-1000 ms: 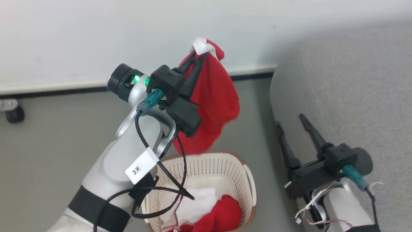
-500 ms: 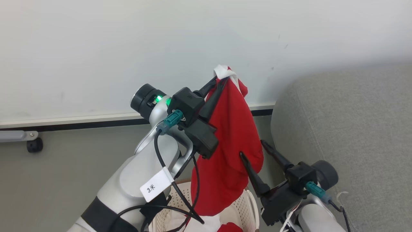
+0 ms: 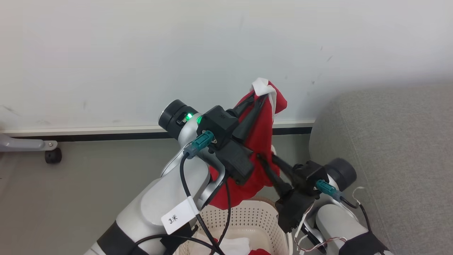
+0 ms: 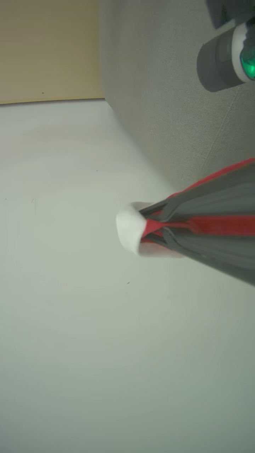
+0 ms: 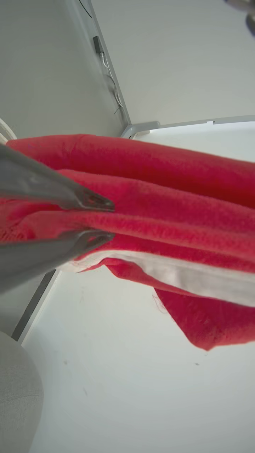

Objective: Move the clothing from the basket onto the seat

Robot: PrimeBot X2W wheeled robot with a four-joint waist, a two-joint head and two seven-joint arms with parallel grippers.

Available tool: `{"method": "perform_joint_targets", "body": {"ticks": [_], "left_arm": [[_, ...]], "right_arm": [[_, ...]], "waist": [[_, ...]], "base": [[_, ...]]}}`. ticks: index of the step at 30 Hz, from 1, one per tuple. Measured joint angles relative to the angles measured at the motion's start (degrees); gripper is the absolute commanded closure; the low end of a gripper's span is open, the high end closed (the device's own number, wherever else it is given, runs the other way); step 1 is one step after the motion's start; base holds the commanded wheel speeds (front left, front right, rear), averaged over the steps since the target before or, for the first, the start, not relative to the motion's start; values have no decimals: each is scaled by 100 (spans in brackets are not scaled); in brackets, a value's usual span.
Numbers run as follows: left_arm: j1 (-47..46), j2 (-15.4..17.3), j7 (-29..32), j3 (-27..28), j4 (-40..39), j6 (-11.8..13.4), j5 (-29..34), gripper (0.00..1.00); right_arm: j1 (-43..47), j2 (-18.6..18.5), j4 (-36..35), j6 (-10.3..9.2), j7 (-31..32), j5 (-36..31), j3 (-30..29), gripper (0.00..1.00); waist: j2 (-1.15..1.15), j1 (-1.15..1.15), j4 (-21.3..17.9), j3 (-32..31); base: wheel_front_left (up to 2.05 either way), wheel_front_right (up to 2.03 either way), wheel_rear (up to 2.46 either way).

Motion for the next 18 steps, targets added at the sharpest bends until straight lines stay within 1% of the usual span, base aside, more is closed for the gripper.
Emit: {"method": "perform_joint_targets", "body": {"ticks": [7, 10, 11, 12, 13, 14, 18], "left_arm": [[11, 1, 0, 12, 103, 93, -99, 100], [133, 7, 0, 187, 214, 123, -135, 100], [202, 23, 0, 212, 244, 127, -165, 84], [272, 45, 0, 226, 265, 129, -176, 53], [352, 70, 0, 254, 271, 146, -188, 12], [429, 97, 0, 279, 286, 146, -224, 0], [770, 132, 0, 425, 298, 144, -505, 0]], "right_arm": [[-204, 2, 249, 1, -1, 235, 174, 100], [-282, -1, 332, 1, -1, 308, 198, 100], [-310, 2, 359, 1, -1, 320, 198, 100], [-346, 2, 391, 1, -1, 321, 182, 100], [-376, 0, 415, 1, -1, 322, 170, 100], [-396, -1, 433, 1, -1, 323, 154, 100], [-503, -33, 456, 1, -1, 339, 123, 100]], "waist": [[1, 0, 52, 21], [1, 0, 18, 28], [0, 0, -4, 30], [1, 0, -27, 31], [1, 0, -53, 32], [1, 0, -82, 33], [1, 0, -214, 31]], "base": [[0, 0, 0], [0, 0, 0], [0, 0, 0], [0, 0, 0], [0, 0, 0], [0, 0, 0], [0, 0, 0]]}}
